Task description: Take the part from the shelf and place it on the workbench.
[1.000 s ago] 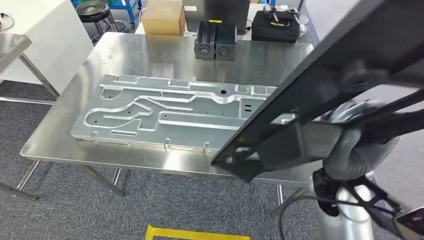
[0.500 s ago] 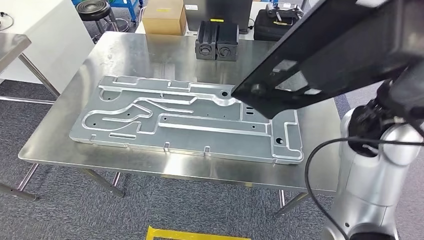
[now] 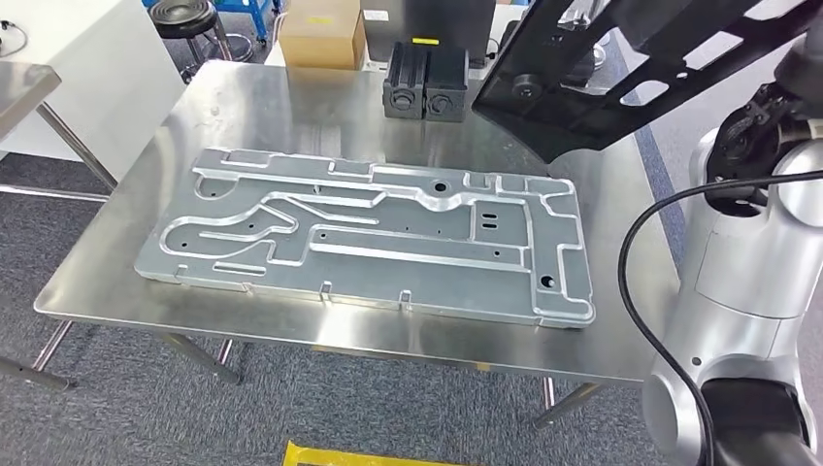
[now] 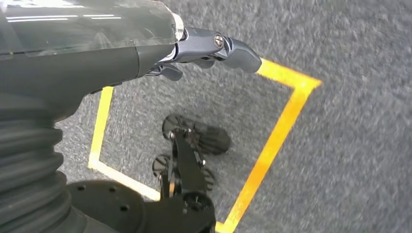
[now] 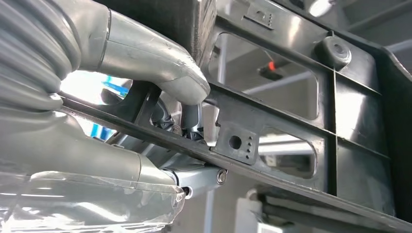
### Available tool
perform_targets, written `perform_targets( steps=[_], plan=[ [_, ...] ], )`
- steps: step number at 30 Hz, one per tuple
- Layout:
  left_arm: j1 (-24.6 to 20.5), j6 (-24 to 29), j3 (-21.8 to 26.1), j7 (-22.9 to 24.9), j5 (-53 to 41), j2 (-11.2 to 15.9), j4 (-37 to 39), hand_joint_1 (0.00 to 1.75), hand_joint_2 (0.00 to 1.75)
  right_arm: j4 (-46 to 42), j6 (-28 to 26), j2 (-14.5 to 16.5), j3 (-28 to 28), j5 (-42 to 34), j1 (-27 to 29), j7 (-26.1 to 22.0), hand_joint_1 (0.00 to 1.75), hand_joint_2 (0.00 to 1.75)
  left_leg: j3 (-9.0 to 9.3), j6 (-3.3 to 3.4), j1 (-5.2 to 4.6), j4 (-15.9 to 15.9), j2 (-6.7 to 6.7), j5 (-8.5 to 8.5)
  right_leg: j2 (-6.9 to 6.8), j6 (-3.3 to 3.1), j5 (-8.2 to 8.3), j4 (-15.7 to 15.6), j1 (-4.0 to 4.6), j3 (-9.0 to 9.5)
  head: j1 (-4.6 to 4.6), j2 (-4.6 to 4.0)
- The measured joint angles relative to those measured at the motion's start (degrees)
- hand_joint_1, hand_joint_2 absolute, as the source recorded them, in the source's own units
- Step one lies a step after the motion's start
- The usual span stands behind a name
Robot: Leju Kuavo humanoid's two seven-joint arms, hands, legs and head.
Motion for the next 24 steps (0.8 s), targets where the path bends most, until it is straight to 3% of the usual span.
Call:
perform_targets(
  steps=[3, 6, 7, 8, 9, 11, 13, 16, 18, 19, 21, 22, 23, 24],
  plan=[
    [0.0, 0.0, 0.0, 0.0, 0.3, -0.1, 0.0, 0.0, 1.75, 0.8, -1.3, -0.5, 0.4, 1.6, -0.3, 0.7, 1.75, 1.75, 0.57, 0.9, 0.34, -1.0, 0.0, 0.36, -0.05, 0.92, -1.82, 2.6, 0.0, -1.0, 0.01, 0.0],
    [-0.1, 0.2, 0.0, -0.2, 1.1, -0.1, 0.0, 0.0, 1.75, 3.6, -5.9, -1.5, 1.9, 8.7, 0.5, 1.9, 1.75, 1.75, 0.82, 1.28, 0.4, -1.2, 0.03, 0.34, -0.05, 1.47, -6.19, 12.9, -0.05, -6.45, 0.01, 0.0],
    [-0.1, 0.2, 0.0, -0.3, 1.4, -0.1, 0.0, 0.0, 1.75, 5.2, -7.8, -1.7, 2.9, 12.2, 1.0, 2.3, 1.75, 1.75, 0.85, 1.31, 0.39, -1.2, 0.03, 0.28, -0.06, 1.54, -6.48, 15.3, -0.11, -7.94, 0.01, 0.0],
    [-0.1, 0.2, 0.0, -0.4, 1.7, -0.1, 0.0, 0.0, 1.75, 7.1, -9.6, -2.0, 4.0, 16.0, 1.4, 2.8, 1.75, 1.75, 0.88, 1.3, 0.39, -1.1, 0.03, 0.2, -0.08, 1.54, -5.67, 15.5, -0.16, -8.47, 0.01, 0.0],
    [-0.1, 0.2, 0.0, -0.5, 1.8, -0.1, 0.0, 0.0, 1.75, 9.4, -11.2, -2.3, 5.3, 19.6, 1.6, 3.6, 1.75, 1.75, 0.92, 1.24, 0.39, -1.1, 0.02, 0.12, -0.08, 1.46, -3.91, 13.6, -0.2, -7.87, 0.01, 0.0],
    [-0.1, 0.1, -0.3, -0.9, 1.9, -0.1, 0.0, 0.0, 1.75, 15.0, -14.2, -2.8, 8.8, 26.8, 1.0, 5.8, 1.75, 1.75, 0.99, 0.95, 0.3, -0.8, -0.02, -0.13, -0.05, 1.04, 0.21, 5.7, -0.14, -4.35, 0.01, 0.0],
    [-0.4, -0.1, -0.8, -1.2, 1.9, 0.0, 0.0, 0.0, 1.75, 22.1, -17.5, -2.8, 12.8, 34.4, -0.4, 8.1, 1.75, 1.75, 0.9, 0.5, 0.14, -0.6, -0.05, -0.31, -0.02, 0.45, 1.96, 0.6, 0.08, -2.02, 0.01, 0.0],
    [-0.7, -0.1, -1.5, -1.2, 1.9, 0.0, 0.0, 0.0, 1.75, 33.6, -21.6, -1.3, 18.9, 46.2, -2.6, 11.6, 1.75, 1.75, 0.88, -0.35, 0.06, -0.8, -0.03, -0.29, -0.02, -0.43, 2.05, -0.3, 0.12, -1.81, 0.01, 0.0],
    [-0.8, -0.1, -1.9, -1.2, 2.2, 0.1, 0.0, 0.0, 1.75, 41.2, -22.6, 1.8, 23.3, 55.2, -4.7, 15.4, 1.75, 1.75, 0.26, -1.02, 0.07, 0.9, 0.01, -1.5, 0.1, -1.23, 2.29, -0.7, -0.24, -1.53, 0.01, 0.0],
    [-0.9, -0.1, -2.1, -1.1, 2.4, 0.1, 0.0, 0.0, 1.75, 44.9, -22.9, 3.7, 25.4, 59.4, -5.7, 17.4, 1.75, 1.75, -0.81, -1.31, 0.13, 3.3, 0.03, -2.83, 0.22, -1.53, 2.35, -0.9, -0.34, -1.39, 0.01, 0.0],
    [-1.2, -0.1, -2.6, -1.0, 2.7, 0.1, 0.0, 0.0, 1.75, 52.6, -23.4, 7.6, 30.2, 67.7, -7.3, 21.6, 1.75, 1.75, -4.84, -1.79, 0.29, 11.2, 0.04, -6.22, 0.48, -1.88, 2.27, -0.9, -0.23, -1.27, 0.01, 0.0],
    [-1.2, -0.1, -2.8, -1.0, 2.8, 0.1, 0.0, 0.0, 1.75, 55.8, -23.4, 9.1, 32.3, 70.9, -7.7, 23.4, 1.75, 1.75, -6.78, -1.91, 0.33, 14.5, 0.05, -7.11, 0.49, -1.96, 2.19, -0.9, -0.14, -1.21, 0.01, 0.0],
    [-1.2, -0.1, -3.0, -1.0, 2.9, 0.1, 0.0, 0.0, 1.75, 58.7, -23.3, 10.5, 34.2, 73.7, -7.9, 25.1, 1.75, 1.75, -7.97, -1.95, 0.33, 16.0, 0.05, -6.98, 0.44, -2.02, 2.08, -0.8, -0.02, -1.14, 0.01, 0.0],
    [-1.2, -0.1, -3.2, -1.0, 2.9, 0.1, 0.0, 0.0, 1.75, 61.1, -22.9, 11.6, 35.7, 75.7, -8.2, 26.5, 1.75, 1.75, -7.86, -1.89, 0.33, 14.9, 0.05, -5.58, 0.35, -2.03, 1.94, -0.8, 0.07, -1.06, 0.01, 0.0]
  ],
)
